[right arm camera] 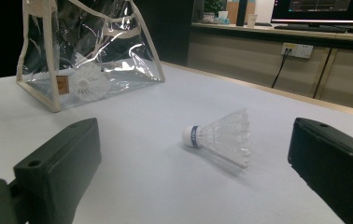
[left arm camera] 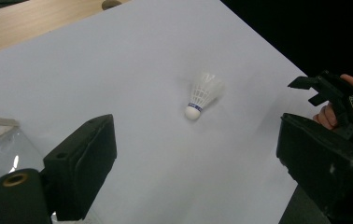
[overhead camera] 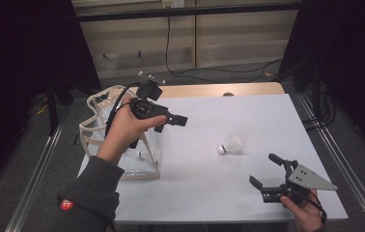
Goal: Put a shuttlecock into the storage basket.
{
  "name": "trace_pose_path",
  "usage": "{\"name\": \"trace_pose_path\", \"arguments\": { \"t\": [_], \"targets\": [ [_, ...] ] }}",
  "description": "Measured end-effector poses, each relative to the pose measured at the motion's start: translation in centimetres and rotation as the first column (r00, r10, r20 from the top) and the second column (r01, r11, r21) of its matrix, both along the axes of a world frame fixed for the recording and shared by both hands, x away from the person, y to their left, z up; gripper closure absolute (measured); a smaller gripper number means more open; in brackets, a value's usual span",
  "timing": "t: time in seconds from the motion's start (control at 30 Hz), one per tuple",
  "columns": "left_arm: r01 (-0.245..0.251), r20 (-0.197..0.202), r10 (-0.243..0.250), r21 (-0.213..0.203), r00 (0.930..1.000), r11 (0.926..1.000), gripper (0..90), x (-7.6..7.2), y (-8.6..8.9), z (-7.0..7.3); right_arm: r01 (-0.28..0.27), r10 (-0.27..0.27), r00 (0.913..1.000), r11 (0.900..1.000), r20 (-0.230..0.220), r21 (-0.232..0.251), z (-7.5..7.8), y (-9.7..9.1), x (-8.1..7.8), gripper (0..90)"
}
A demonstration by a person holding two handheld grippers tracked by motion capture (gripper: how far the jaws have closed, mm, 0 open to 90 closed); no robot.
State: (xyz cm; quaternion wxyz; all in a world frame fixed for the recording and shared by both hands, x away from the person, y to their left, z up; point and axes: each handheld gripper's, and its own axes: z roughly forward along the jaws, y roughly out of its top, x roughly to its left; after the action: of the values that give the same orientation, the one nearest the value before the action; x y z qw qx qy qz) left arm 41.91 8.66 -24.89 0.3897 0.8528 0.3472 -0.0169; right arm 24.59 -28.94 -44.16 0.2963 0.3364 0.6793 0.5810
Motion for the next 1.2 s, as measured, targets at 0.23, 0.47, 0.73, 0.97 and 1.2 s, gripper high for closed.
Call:
{"name": "trace_pose_path", "arguments": {
  "t": [0.23,0.47,0.73,0.97,1.2],
  "targets": [
    [0.011,-0.003,-0.012,-0.008,0.9999,0.9999,12.2,-0.3,-0.5,-0.6,0.000,0.000,1.0000,1.0000,-0.001,0.001,0.0,0.0,0.0,2.5],
    [0.024,-0.007,-0.024,-0.006,0.9997,0.9997,12.1,-0.5,-0.8,-1.0,0.000,0.000,1.0000,1.0000,0.000,0.003,0.0,0.0,0.0,2.5],
    [0.028,-0.011,-0.028,-0.010,0.9996,0.9996,12.0,-0.7,-1.1,-1.6,-0.004,0.004,1.0000,1.0000,0.000,0.002,0.0,0.0,0.0,2.5],
    [0.034,-0.014,-0.034,-0.007,0.9993,0.9994,12.0,-0.8,-1.4,-2.2,-0.004,0.004,1.0000,1.0000,0.001,0.002,0.0,0.1,0.0,2.5],
    [0.042,-0.024,-0.042,-0.008,0.9988,0.9991,11.9,-1.0,-1.7,-3.1,-0.004,0.004,1.0000,1.0000,0.001,0.003,0.0,0.1,0.0,2.5]
  ]
}}
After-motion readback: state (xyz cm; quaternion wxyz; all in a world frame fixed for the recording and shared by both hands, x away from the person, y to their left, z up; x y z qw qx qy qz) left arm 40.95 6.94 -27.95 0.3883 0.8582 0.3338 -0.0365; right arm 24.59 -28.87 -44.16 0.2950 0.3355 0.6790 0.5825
